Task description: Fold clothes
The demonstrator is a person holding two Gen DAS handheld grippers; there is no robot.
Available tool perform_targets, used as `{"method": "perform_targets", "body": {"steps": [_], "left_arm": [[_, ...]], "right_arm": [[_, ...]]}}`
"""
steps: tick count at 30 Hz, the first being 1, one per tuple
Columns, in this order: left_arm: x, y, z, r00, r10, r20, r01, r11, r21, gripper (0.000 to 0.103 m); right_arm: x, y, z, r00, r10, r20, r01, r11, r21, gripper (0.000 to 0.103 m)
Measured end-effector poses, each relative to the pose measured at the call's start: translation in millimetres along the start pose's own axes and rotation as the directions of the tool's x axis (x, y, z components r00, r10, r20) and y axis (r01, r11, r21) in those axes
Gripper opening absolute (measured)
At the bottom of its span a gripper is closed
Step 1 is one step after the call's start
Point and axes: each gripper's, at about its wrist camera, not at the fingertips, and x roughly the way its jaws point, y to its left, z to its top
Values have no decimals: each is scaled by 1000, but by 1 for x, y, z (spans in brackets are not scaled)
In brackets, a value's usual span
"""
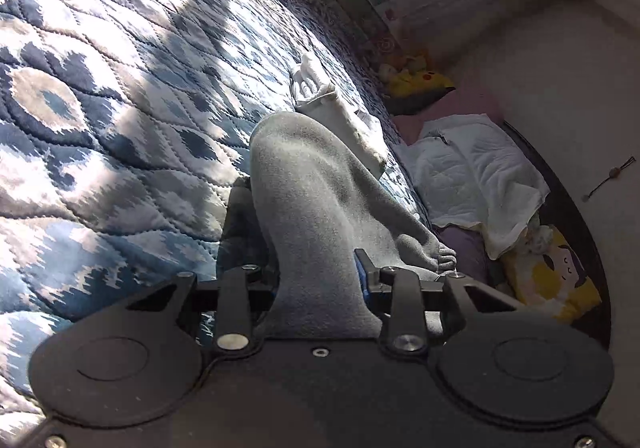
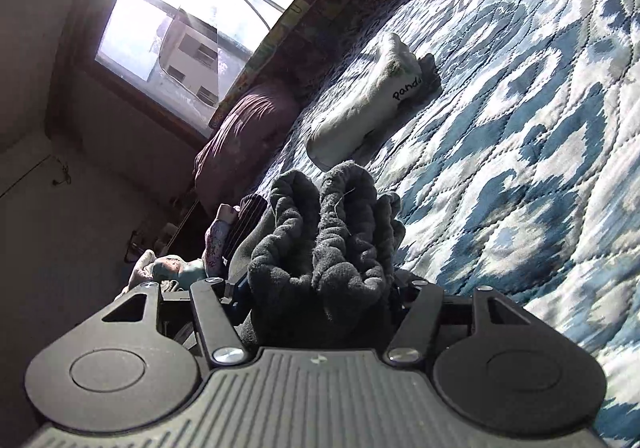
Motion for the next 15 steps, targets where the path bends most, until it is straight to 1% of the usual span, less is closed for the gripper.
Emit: {"method": "perform_targets", "body": {"steps": [1, 2, 3, 4, 5, 6, 7, 9, 10, 11, 13, 15], "left_arm": [[3, 13, -1, 1000, 14, -24, -15, 999, -33, 42], [10, 29, -2, 996, 44, -75, -49, 996, -76, 54], [12, 37, -1, 996, 28, -79, -37, 994, -106, 53], [9, 37, 3, 997, 15, -70, -24, 992, -124, 53], [5, 33, 7, 999, 13, -50, -19, 993, -116, 65], [3, 30, 9, 1000, 5, -28, -8, 996, -94, 77], [3, 29, 10, 1000, -5, -25, 2, 996, -86, 78], [12, 33, 7, 999, -2, -53, -4, 994, -106, 78], [14, 31, 5, 999, 4, -48, -8, 996, -93, 78], [16, 28, 5, 999, 2, -49, -6, 997, -80, 78], [24, 26, 4, 999, -16, -49, 12, 996, -85, 78], [31, 23, 4, 999, -23, -40, 20, 997, -79, 78]], "right_arm": [[3, 3, -5, 998, -53, -16, 52, 998, -30, 67], [3, 4, -8, 996, -82, -19, 81, 996, -41, 72], [0, 3, -8, 997, -74, -8, 73, 997, -18, 74], [-4, 4, -7, 998, -67, 3, 67, 998, 3, 79], [-9, 7, -7, 997, -73, 17, 73, 997, -3, 87], [-12, 8, -7, 997, -80, 25, 80, 997, -11, 92], [-12, 6, -8, 996, -83, 20, 83, 997, -2, 95], [-11, -3, -9, 998, -69, 14, 68, 997, 46, 95], [-11, -6, -9, 998, -55, 17, 54, 997, 58, 95], [-10, -7, -9, 999, -45, 15, 44, 997, 61, 96], [-4, -5, -10, 999, -39, 8, 38, 998, 46, 96], [2, 0, -13, 1000, -24, -7, 24, 999, 29, 93]]}}
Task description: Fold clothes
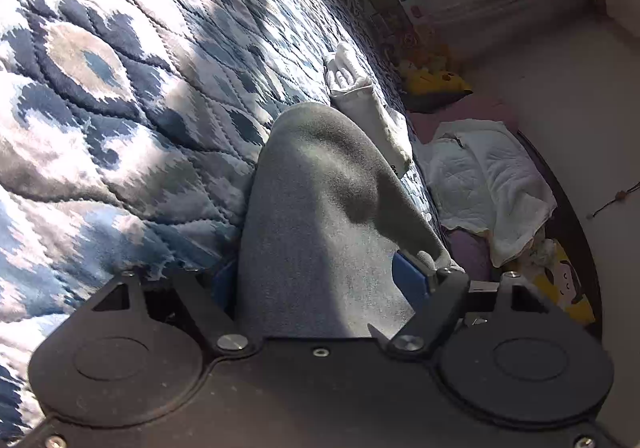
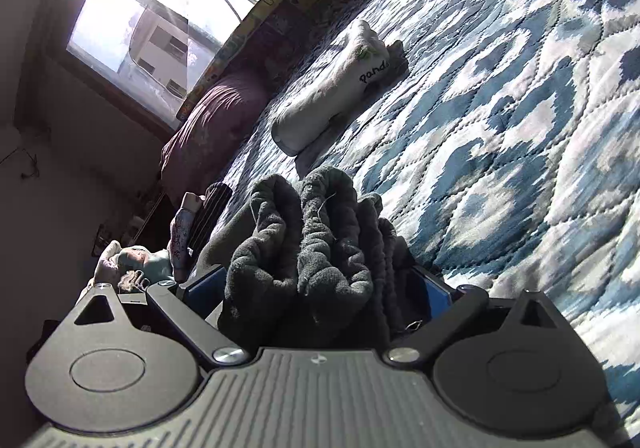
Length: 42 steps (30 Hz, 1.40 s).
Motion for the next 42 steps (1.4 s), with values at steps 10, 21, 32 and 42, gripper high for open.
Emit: {"method": "perform_targets", "body": {"steps": [10, 21, 32, 42], "left_arm": [[-3, -3, -4, 998, -58, 29, 57, 997, 52, 31], [-86, -8, 27, 967, -143, 209, 126, 988, 89, 30], [-110, 77, 49, 976, 110, 187, -94, 991, -92, 62], [-102, 83, 52, 978, 69, 195, -52, 994, -92, 38]], "right_arm": [[4, 6, -8, 998, 58, 36, -58, 998, 2, 59], [25, 66, -12, 942, 335, 5, -334, 940, -76, 56], [109, 98, -65, 984, 107, -141, -123, 987, -105, 73], [118, 96, -65, 983, 136, -124, -144, 988, -54, 62]]}}
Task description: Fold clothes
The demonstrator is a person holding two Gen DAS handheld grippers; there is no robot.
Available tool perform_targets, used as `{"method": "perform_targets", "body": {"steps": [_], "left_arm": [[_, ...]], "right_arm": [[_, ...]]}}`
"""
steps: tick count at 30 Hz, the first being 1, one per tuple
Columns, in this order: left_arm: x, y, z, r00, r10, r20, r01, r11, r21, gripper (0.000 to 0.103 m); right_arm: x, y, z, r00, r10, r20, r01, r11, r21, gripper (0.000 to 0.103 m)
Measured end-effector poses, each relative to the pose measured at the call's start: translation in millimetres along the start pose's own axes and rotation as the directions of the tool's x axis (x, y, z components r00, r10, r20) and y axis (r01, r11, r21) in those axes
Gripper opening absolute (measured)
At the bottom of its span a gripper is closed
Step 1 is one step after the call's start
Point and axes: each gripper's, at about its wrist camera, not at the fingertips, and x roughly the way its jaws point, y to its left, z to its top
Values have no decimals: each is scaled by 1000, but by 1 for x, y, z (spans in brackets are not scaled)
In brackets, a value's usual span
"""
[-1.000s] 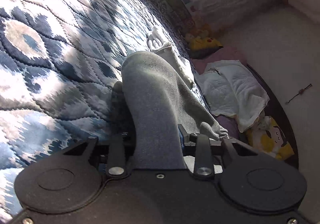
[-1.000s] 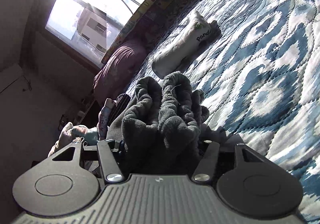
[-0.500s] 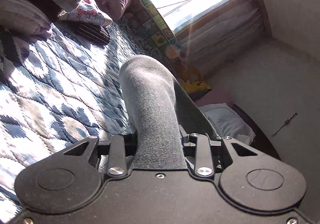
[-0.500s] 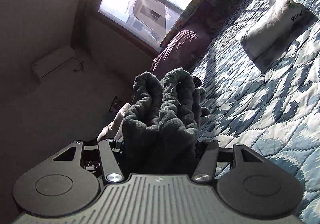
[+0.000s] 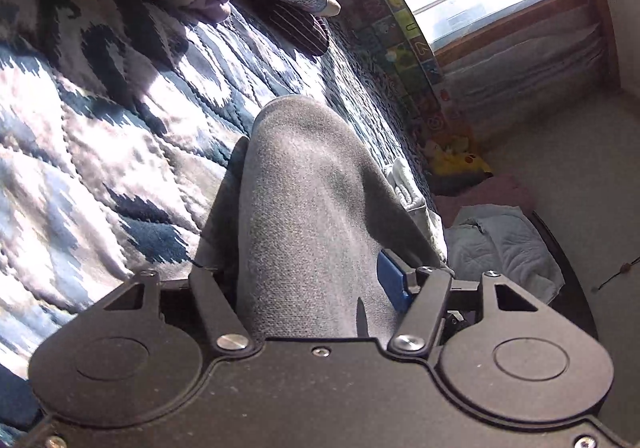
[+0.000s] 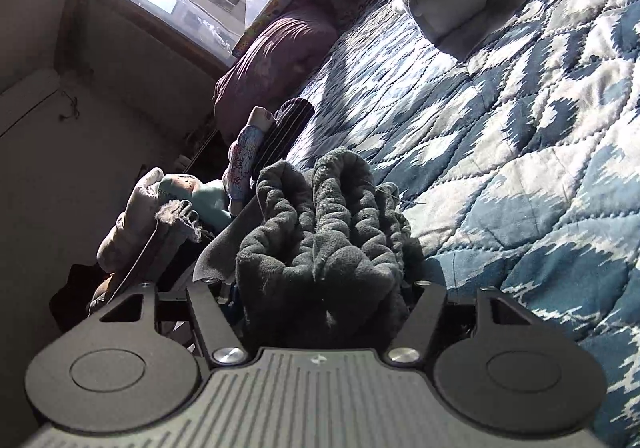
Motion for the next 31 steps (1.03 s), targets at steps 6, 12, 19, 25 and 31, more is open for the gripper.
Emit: {"method": "perform_targets", "body": {"steps": [6, 12, 19, 25, 31], "left_arm": [[-21, -11, 12, 991, -121, 56, 121, 993, -2, 30], [-53, -7, 35, 966, -195, 171, 202, 979, -24, 31], [-97, -5, 65, 917, -228, 328, 251, 968, -30, 31], [-142, -14, 122, 821, -268, 505, 298, 954, 22, 30], [-182, -14, 171, 664, -332, 670, 320, 936, 148, 31]], "right_arm": [[-5, 25, 14, 994, 99, 36, -99, 995, 0, 57], [18, 69, 30, 983, 184, 14, -183, 983, -24, 57], [55, 128, 44, 952, 304, -44, -307, 949, -73, 57], [107, 210, 69, 873, 479, -94, -488, 861, -142, 57], [166, 285, 81, 737, 667, -113, -673, 708, -214, 57]]}}
